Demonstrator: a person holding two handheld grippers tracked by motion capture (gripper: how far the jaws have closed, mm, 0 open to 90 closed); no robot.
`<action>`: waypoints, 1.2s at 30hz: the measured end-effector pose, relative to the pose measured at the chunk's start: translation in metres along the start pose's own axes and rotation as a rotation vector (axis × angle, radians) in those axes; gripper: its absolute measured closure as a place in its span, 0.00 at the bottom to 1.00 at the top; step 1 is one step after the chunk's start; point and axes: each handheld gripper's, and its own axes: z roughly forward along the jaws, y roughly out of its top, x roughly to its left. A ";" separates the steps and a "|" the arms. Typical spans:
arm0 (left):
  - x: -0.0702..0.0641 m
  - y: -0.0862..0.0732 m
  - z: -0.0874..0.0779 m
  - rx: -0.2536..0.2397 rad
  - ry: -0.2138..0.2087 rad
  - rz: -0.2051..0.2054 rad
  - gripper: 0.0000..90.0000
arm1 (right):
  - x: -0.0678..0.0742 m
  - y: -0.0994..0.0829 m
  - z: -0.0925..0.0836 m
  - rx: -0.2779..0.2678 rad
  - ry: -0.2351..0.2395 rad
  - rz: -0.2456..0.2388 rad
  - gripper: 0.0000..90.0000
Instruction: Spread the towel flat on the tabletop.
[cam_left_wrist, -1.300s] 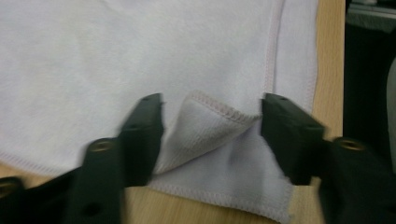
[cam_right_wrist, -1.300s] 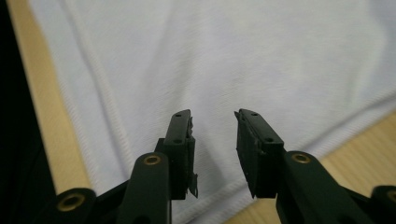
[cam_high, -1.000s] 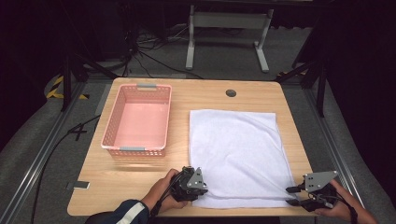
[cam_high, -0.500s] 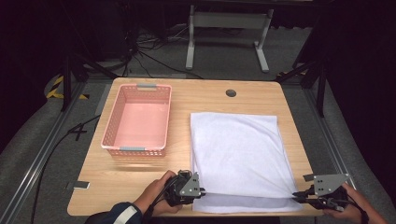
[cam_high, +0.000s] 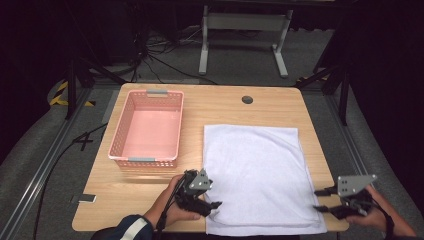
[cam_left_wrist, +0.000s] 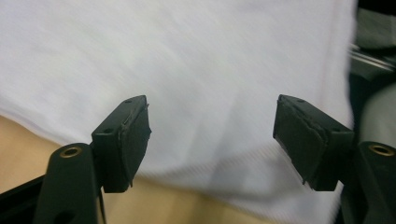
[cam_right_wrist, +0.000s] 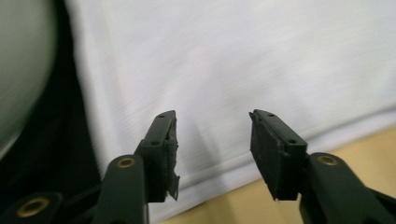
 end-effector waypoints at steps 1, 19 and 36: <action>0.005 0.007 0.004 0.004 0.026 -0.003 0.27 | -0.009 0.006 0.001 -0.014 -0.053 0.030 0.55; 0.128 0.051 0.076 0.011 0.274 -0.313 0.26 | -0.164 0.054 0.072 -0.077 -0.418 0.414 0.55; 0.167 0.048 0.098 -0.021 0.443 -0.423 0.29 | -0.198 0.048 0.106 -0.048 -0.411 0.547 0.48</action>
